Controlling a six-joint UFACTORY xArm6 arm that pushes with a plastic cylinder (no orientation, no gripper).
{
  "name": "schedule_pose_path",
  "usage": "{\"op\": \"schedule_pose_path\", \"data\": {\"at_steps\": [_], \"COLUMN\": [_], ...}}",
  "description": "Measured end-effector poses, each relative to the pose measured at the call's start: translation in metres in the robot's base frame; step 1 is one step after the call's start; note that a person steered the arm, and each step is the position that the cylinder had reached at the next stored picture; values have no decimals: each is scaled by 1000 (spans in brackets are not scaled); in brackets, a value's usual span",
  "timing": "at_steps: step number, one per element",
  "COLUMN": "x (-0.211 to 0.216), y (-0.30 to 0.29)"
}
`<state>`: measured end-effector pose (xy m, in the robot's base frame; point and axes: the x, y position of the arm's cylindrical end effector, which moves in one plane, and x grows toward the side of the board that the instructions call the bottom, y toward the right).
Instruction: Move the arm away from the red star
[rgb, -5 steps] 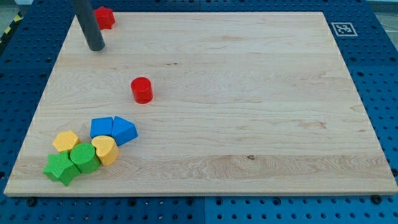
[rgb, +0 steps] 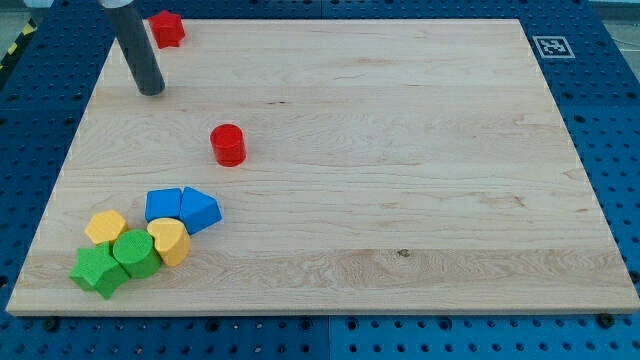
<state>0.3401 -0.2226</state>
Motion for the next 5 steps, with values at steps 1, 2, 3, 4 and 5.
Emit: {"op": "schedule_pose_path", "data": {"at_steps": [1,2,3,4,5], "x": [13,26,38,44,50], "y": [0,0,0,0,0]}}
